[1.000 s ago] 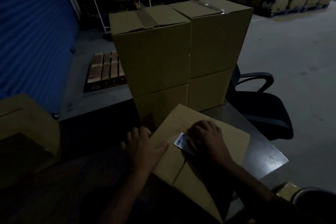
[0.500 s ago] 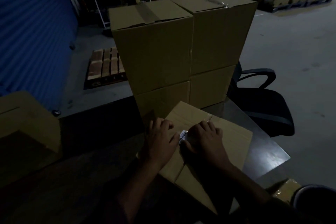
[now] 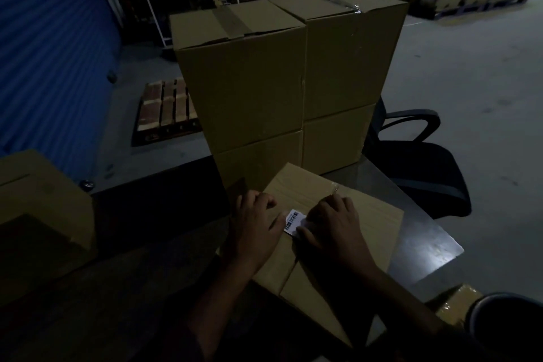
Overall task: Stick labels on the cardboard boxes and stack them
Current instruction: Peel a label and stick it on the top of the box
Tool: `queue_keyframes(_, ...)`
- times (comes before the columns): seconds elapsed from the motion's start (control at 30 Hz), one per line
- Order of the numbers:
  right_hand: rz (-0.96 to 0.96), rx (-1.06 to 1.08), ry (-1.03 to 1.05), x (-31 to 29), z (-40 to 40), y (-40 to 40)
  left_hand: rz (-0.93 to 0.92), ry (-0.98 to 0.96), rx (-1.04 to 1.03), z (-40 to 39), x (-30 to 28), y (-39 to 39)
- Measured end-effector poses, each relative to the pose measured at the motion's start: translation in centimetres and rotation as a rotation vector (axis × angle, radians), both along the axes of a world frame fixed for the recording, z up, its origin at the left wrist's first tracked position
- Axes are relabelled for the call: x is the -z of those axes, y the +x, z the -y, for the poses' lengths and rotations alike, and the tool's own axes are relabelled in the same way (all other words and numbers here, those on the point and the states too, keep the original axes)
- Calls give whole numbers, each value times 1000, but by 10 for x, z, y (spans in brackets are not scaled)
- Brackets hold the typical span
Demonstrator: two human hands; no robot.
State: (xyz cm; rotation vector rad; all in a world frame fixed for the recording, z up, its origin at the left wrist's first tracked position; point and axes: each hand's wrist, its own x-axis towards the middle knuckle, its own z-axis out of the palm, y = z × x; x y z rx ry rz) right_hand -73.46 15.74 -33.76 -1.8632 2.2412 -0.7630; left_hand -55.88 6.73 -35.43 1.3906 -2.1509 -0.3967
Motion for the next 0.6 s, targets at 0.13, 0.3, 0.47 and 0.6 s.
queue_keyframes(0.13, -85, 95, -4, 1, -25, 0, -17, -5, -13, -1, 1, 0)
queue_keyframes(0.3, 5, 87, -31, 8, -24, -8, -7, -4, -10, -1, 0, -1)
queue_keyframes(0.47, -55, 193, -20, 0, -45, -2, 8, -21, -62, -1, 0, 1)
queue_keyframes(0.6, -148, 138, -13, 5, -66, 8, -102, 138, -137, 1, -2, 3)
